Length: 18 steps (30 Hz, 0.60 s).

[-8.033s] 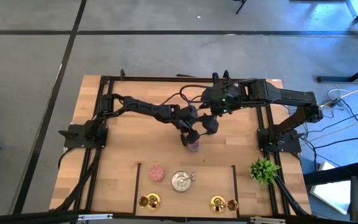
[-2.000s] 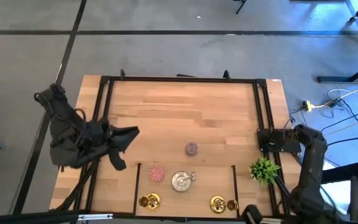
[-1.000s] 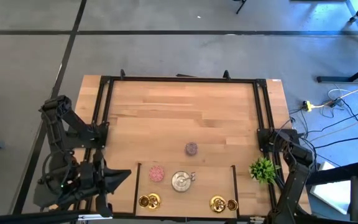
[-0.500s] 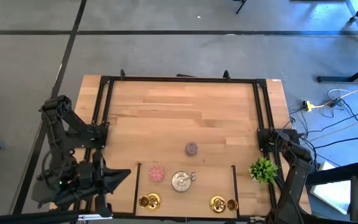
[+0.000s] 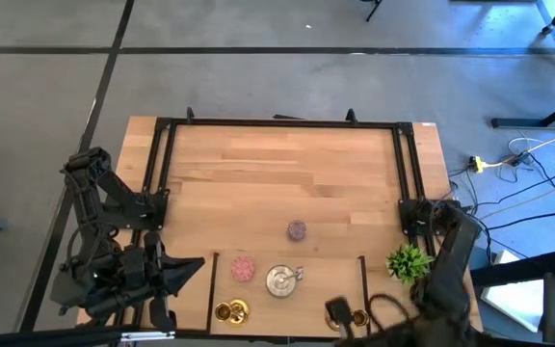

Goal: Pick & Place candle stick holders
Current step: Put the black candle holder on the shelf

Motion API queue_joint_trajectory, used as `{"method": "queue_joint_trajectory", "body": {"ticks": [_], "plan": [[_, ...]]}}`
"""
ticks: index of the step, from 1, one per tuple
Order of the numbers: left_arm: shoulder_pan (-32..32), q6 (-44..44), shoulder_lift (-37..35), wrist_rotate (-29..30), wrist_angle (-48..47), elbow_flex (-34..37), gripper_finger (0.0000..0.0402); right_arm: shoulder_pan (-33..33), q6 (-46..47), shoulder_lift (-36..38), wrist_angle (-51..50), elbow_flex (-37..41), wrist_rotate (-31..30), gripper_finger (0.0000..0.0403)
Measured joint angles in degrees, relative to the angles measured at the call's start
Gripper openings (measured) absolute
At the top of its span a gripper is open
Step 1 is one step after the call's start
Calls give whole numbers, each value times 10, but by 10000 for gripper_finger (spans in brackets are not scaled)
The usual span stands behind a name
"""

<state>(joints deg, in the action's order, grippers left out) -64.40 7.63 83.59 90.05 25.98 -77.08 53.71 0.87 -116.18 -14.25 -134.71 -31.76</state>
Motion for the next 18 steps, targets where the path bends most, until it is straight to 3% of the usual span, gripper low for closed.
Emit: {"method": "queue_joint_trajectory", "body": {"ticks": [8,11,18], "plan": [[1,-1,0,0,0,0,2,-29,2,72,-129,1,28,8],[1,-19,-3,0,-1,0,2,-51,0,86,-160,1,100,8],[16,-65,-29,0,0,0,2,-148,2,91,-202,1,356,8]]}}
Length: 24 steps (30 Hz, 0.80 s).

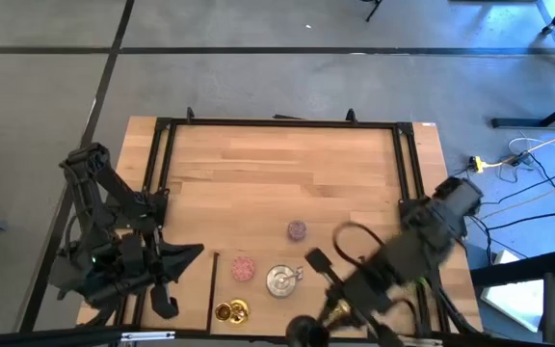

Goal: Pick & Place candle stick holders
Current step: Put the black candle holder on the shelf

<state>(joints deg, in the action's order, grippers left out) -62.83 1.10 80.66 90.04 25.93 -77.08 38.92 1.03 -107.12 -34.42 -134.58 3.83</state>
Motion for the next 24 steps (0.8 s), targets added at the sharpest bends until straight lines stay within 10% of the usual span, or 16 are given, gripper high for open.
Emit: {"method": "queue_joint_trajectory", "body": {"ticks": [12,20,24], "plan": [[28,-108,-66,0,-4,0,2,-143,-30,-1,57,12,295,8],[21,-139,-90,0,-4,0,2,-131,-43,-2,95,82,221,8],[22,-148,-96,0,-5,0,2,-136,16,-2,198,151,288,8]]}}
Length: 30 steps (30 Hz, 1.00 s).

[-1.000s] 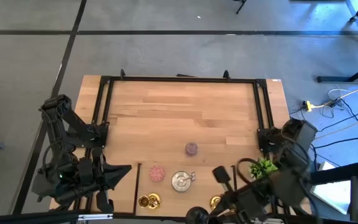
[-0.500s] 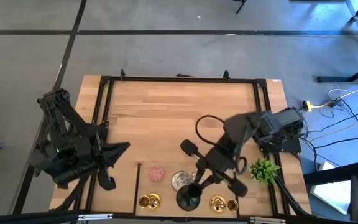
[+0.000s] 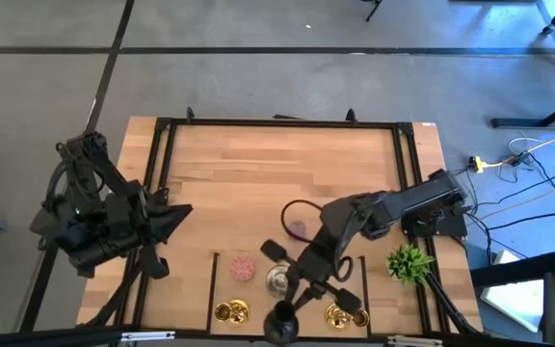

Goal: Pick & Place candle stick holders
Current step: Put the black candle holder on the shelf

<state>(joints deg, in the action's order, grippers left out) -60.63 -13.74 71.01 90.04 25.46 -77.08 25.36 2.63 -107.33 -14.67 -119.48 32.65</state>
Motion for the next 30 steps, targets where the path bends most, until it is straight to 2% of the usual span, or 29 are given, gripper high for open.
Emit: {"method": "queue_joint_trajectory", "body": {"ticks": [3,12,15,25,30], "plan": [[0,-5,-5,0,0,0,2,-7,18,6,47,36,32,5],[1,-6,-12,0,-2,0,2,-19,8,60,50,110,32,4],[3,-6,-12,0,-1,0,2,-24,8,78,79,148,32,4],[72,-21,-12,-1,-11,0,2,-40,78,169,295,366,22,4],[107,-21,-12,0,-23,0,2,-55,102,197,341,441,21,4]]}}
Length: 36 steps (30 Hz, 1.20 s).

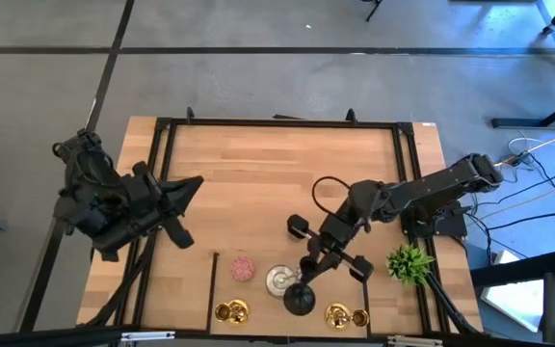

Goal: Pick & Place candle stick holders
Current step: Put the black candle holder on the shelf

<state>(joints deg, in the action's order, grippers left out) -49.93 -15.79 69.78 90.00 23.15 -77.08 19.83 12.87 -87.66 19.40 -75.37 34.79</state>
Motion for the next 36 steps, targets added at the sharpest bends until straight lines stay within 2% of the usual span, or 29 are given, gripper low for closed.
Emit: {"method": "queue_joint_trajectory", "body": {"ticks": [10,22,32,36], "plan": [[25,0,-4,0,1,0,2,-7,-34,0,1,20,30,4],[25,0,-11,0,-19,0,2,28,-88,-3,-44,20,-31,4],[52,4,-13,0,-47,0,2,41,-88,-25,-54,20,-30,4],[63,47,-13,0,-93,0,2,43,-91,-25,-47,26,-29,4]]}}
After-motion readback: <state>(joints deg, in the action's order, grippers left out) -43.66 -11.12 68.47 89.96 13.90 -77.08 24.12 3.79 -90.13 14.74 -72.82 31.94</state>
